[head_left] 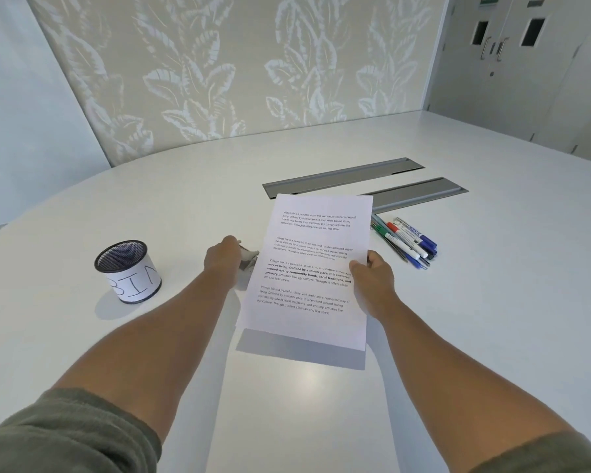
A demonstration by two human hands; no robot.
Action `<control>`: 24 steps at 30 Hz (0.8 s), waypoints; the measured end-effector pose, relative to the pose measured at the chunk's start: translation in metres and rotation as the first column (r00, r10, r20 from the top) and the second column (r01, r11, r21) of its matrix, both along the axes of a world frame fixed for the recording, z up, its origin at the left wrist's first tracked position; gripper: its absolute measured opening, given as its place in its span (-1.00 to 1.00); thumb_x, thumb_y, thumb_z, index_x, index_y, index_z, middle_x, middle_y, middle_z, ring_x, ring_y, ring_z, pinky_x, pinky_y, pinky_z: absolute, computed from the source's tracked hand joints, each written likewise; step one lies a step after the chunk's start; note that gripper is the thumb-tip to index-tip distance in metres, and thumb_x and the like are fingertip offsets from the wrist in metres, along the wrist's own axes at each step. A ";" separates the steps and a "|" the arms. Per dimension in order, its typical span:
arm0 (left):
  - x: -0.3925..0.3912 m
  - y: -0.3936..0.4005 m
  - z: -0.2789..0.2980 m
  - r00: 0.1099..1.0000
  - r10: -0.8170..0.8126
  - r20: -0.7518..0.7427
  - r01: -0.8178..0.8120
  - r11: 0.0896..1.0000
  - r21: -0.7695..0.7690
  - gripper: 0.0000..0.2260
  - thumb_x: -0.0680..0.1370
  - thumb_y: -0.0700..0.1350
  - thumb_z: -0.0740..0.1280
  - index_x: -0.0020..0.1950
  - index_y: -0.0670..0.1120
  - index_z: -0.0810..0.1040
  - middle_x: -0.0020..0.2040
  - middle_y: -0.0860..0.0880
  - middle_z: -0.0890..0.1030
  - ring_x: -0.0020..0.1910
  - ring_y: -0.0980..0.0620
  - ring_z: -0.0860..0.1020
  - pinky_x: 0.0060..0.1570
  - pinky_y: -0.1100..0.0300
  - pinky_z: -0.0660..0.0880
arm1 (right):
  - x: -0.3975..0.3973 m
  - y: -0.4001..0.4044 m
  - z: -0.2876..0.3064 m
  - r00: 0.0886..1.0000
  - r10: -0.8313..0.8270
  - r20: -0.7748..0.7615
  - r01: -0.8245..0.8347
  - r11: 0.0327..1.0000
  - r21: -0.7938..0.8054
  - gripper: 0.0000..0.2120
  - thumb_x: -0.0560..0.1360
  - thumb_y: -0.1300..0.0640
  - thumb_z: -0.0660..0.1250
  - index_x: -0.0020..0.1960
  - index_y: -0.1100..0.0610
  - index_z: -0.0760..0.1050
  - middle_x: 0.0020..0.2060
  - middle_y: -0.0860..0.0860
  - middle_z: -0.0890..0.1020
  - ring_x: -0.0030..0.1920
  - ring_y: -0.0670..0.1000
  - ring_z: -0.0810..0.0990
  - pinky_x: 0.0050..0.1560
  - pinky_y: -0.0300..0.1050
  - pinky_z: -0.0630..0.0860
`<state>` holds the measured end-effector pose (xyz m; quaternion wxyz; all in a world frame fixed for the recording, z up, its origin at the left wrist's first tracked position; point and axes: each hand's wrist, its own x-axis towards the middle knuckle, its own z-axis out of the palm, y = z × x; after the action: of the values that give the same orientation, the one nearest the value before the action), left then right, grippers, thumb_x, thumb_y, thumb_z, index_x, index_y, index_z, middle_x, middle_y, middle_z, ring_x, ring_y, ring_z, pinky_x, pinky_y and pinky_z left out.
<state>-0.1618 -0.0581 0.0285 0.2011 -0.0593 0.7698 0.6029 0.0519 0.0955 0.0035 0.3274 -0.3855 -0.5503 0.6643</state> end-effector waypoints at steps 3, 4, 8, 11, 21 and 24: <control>-0.001 -0.017 0.002 0.999 -0.032 -0.022 0.030 0.997 -0.069 -0.79 0.37 -0.08 0.19 -0.22 0.04 0.63 -0.17 0.03 0.59 -0.21 -0.08 0.46 -0.08 0.14 0.39 | -0.001 -0.004 0.004 1.000 0.015 0.016 -0.016 1.000 0.014 -0.79 0.52 0.35 0.20 0.07 0.18 0.54 -0.12 -0.02 0.65 -0.16 -0.05 0.61 -0.29 -0.35 0.55; -0.002 -0.022 0.001 0.999 -0.044 -0.030 0.041 0.995 -0.092 -0.79 0.36 -0.07 0.20 -0.21 0.02 0.63 -0.15 0.02 0.59 -0.14 -0.10 0.45 -0.03 0.11 0.39 | -0.002 -0.005 0.004 0.999 0.019 0.032 -0.020 0.999 0.026 -0.79 0.52 0.34 0.21 0.07 0.16 0.55 -0.12 -0.04 0.65 -0.16 -0.06 0.61 -0.29 -0.36 0.54; 0.001 -0.045 0.001 0.997 -0.062 -0.040 0.055 0.986 -0.158 -0.86 0.47 -0.07 0.20 -0.19 -0.04 0.53 -0.16 -0.02 0.50 -0.09 -0.08 0.42 0.07 0.09 0.40 | 0.000 -0.011 0.001 0.996 0.041 0.080 -0.046 0.997 0.067 -0.79 0.51 0.31 0.23 0.07 0.14 0.56 -0.09 -0.03 0.67 -0.15 -0.07 0.62 -0.24 -0.27 0.54; 0.006 -0.063 0.000 0.992 -0.116 -0.050 0.102 0.971 -0.218 -0.87 0.56 -0.10 0.20 -0.06 -0.13 0.49 -0.22 -0.04 0.43 -0.26 -0.02 0.37 -0.09 0.15 0.35 | 0.001 -0.015 -0.001 0.991 0.061 0.117 -0.070 0.995 0.071 -0.77 0.50 0.29 0.23 0.08 0.14 0.57 -0.01 0.03 0.69 -0.01 0.07 0.65 0.07 -0.03 0.60; 0.034 -0.117 -0.003 0.910 -0.412 -0.054 0.361 0.847 -0.390 -0.72 0.65 -0.13 0.19 -0.27 -0.09 0.37 -0.27 -0.05 0.40 -0.36 0.05 0.36 -0.37 0.26 0.33 | 0.010 -0.026 0.001 0.970 0.151 0.189 -0.166 0.984 0.068 -0.81 0.48 0.29 0.23 -0.01 0.14 0.58 -0.01 0.08 0.69 -0.02 0.14 0.64 0.06 -0.02 0.57; 0.042 -0.129 -0.005 0.910 -0.415 -0.022 0.367 0.827 -0.426 -0.72 0.61 -0.21 0.19 -0.32 -0.12 0.34 -0.29 -0.08 0.39 -0.38 0.01 0.33 -0.37 0.28 0.29 | 0.013 -0.030 0.004 0.940 0.229 0.254 -0.250 0.967 0.055 -0.80 0.49 0.29 0.22 0.01 0.16 0.59 -0.07 0.07 0.69 -0.12 0.10 0.63 -0.10 -0.13 0.58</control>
<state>-0.1202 -0.1872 0.0231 0.2593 0.0931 0.8852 0.3750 0.0649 0.0651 0.0076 0.1899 -0.3804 -0.6575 0.6220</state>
